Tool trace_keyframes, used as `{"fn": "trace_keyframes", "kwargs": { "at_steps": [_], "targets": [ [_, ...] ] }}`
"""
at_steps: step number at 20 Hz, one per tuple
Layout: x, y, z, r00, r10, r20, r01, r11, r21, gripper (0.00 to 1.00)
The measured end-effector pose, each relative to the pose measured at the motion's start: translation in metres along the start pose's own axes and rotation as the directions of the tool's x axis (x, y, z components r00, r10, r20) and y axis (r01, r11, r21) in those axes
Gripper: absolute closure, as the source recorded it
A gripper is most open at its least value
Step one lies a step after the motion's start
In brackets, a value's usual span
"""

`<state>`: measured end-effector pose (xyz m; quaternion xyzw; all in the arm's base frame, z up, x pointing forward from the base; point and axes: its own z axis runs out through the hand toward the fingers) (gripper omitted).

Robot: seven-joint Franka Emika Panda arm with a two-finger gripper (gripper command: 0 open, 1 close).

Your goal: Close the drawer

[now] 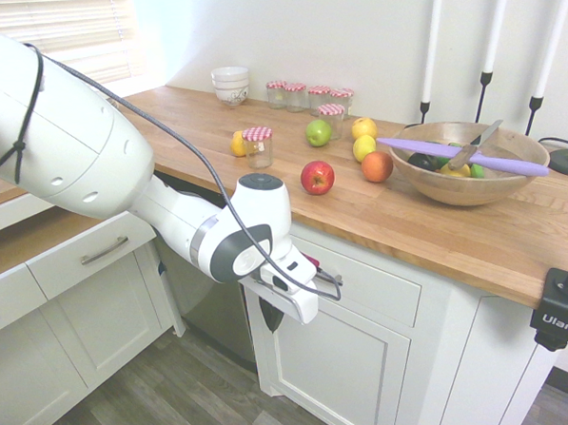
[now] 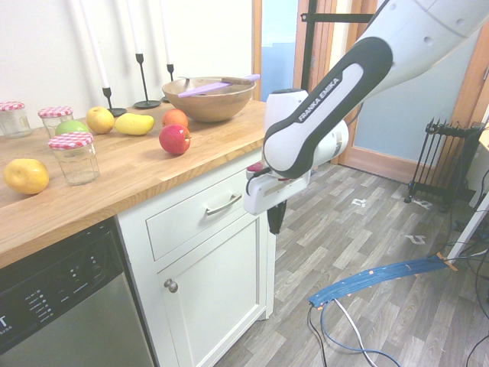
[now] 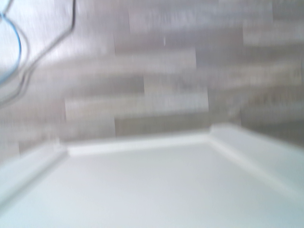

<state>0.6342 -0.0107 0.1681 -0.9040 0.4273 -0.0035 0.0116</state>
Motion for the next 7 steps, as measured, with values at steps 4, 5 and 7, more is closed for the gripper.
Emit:
{"fn": "trace_keyframes", "kwargs": {
  "at_steps": [4,5,7],
  "targets": [
    [-0.030,0.029,-0.051,1.000,-0.014,0.004,0.014,1.000,0.004,0.00],
    [-0.038,0.038,-0.063,1.000,-0.018,0.004,0.018,1.000,0.006,0.00],
    [-0.054,0.059,-0.084,1.000,-0.026,0.001,0.026,1.000,-0.002,0.00]
  ]
}}
